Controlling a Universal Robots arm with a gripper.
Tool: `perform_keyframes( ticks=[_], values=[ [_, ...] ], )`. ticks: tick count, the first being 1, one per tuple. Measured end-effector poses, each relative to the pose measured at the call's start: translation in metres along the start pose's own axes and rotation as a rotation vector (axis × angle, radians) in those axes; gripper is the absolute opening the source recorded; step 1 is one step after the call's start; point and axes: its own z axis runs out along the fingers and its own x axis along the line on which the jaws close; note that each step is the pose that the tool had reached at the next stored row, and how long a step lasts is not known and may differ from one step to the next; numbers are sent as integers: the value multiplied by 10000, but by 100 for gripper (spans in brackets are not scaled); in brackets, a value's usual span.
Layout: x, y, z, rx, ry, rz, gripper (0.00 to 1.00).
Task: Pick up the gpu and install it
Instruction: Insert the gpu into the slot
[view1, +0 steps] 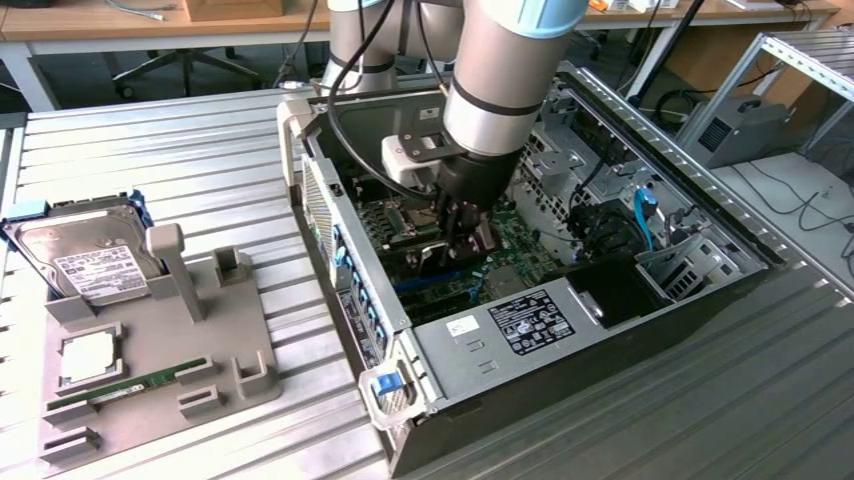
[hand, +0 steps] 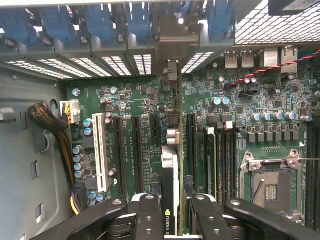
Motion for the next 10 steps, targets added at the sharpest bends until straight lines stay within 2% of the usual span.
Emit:
perform_keyframes(
  ticks=[10],
  values=[
    [0,0,12,0,1,0,27]
  ],
)
